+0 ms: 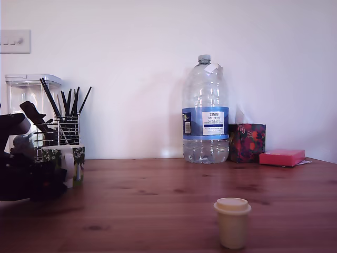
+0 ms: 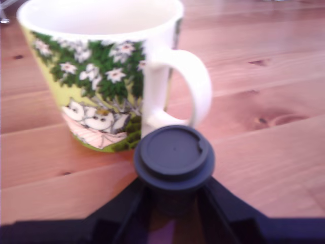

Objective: Pick up the coffee capsules from the table one by one and drop them inside the nearest coffee cup

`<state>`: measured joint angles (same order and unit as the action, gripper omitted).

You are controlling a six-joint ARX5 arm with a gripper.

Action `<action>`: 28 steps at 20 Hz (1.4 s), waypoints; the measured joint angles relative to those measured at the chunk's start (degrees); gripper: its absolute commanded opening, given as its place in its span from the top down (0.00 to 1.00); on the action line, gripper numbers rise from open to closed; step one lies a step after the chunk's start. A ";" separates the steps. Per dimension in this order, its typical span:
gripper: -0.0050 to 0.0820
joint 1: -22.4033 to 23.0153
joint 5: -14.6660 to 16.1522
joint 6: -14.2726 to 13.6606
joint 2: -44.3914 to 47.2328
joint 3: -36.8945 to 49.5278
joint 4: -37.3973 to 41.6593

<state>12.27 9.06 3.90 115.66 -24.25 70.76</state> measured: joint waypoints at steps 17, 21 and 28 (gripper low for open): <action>0.88 1.53 7.32 -4.92 -23.61 -0.20 -8.72; 0.88 -2.12 5.40 -5.60 -26.62 -5.95 -26.75; 0.87 -2.62 2.82 -5.57 -26.58 -19.65 -53.42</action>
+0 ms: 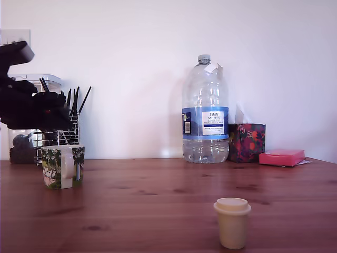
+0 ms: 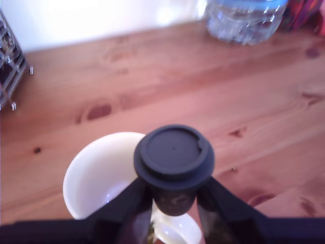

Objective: Pick up the coffee capsules from the table one by one and drop them inside the nearest coffee cup

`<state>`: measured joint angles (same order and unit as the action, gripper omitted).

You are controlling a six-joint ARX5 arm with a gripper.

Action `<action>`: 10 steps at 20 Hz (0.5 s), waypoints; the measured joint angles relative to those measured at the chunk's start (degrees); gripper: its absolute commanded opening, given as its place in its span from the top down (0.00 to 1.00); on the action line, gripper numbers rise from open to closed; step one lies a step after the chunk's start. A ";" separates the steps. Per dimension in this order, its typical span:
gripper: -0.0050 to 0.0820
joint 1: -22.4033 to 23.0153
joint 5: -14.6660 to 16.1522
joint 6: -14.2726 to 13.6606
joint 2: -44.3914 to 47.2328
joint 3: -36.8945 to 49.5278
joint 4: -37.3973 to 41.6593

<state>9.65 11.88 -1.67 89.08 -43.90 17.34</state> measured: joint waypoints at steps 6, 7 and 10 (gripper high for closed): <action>0.87 -0.85 -2.40 0.07 0.04 -9.49 -16.55; 0.87 -1.09 -2.62 0.11 0.39 -10.80 -18.58; 0.83 -1.20 -2.82 0.20 3.76 -15.17 -22.73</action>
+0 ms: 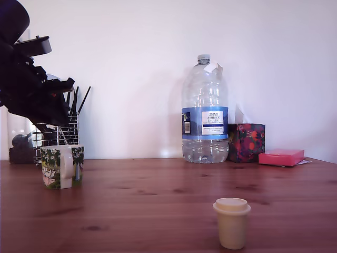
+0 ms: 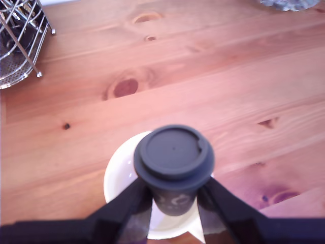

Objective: Pick up the coffee capsules from the table one by one and drop them inside the nearest coffee cup

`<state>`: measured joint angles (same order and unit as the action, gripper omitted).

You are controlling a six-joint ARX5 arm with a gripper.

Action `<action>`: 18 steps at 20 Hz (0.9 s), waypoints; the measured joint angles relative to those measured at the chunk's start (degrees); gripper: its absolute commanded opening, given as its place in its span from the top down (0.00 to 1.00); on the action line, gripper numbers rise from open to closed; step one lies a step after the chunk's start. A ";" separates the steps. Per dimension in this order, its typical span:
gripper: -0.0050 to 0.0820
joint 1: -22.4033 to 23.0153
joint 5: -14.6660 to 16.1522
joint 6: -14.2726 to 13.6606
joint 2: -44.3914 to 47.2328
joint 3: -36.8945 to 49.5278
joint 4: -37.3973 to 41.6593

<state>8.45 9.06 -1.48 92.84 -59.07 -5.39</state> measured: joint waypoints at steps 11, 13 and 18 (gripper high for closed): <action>0.28 -0.09 -0.20 0.46 5.88 -3.19 -4.87; 0.21 -0.09 -0.20 0.44 5.88 -3.19 -4.85; 0.21 -0.09 -0.22 0.17 5.88 -3.58 -5.38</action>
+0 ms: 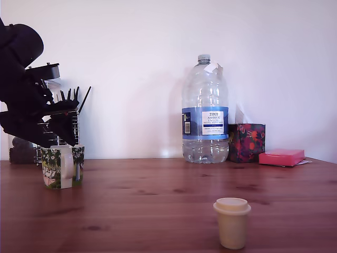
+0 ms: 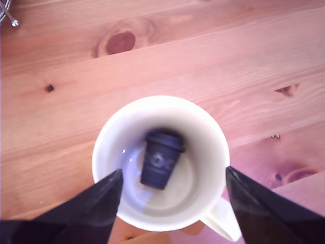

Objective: Pick up the coffee capsules from the table one by one and drop them inside the nearest coffee cup

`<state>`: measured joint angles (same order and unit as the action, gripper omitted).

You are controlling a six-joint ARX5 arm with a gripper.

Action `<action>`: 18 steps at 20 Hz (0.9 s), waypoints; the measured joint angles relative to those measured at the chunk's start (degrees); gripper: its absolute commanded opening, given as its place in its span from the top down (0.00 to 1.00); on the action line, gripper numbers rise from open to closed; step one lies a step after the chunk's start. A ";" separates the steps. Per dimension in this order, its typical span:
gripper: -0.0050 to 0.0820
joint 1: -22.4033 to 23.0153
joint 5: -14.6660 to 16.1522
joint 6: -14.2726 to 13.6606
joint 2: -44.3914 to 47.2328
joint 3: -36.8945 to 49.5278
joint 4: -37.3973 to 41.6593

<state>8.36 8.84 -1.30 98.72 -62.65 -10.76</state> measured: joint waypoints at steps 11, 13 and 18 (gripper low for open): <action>0.96 0.22 2.14 -1.27 -6.16 -4.24 -7.21; 0.96 1.01 4.74 -2.10 -8.22 -4.24 -7.06; 0.96 6.99 10.78 -3.02 -14.43 0.70 2.25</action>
<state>15.35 19.62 -4.32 84.29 -61.95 -8.51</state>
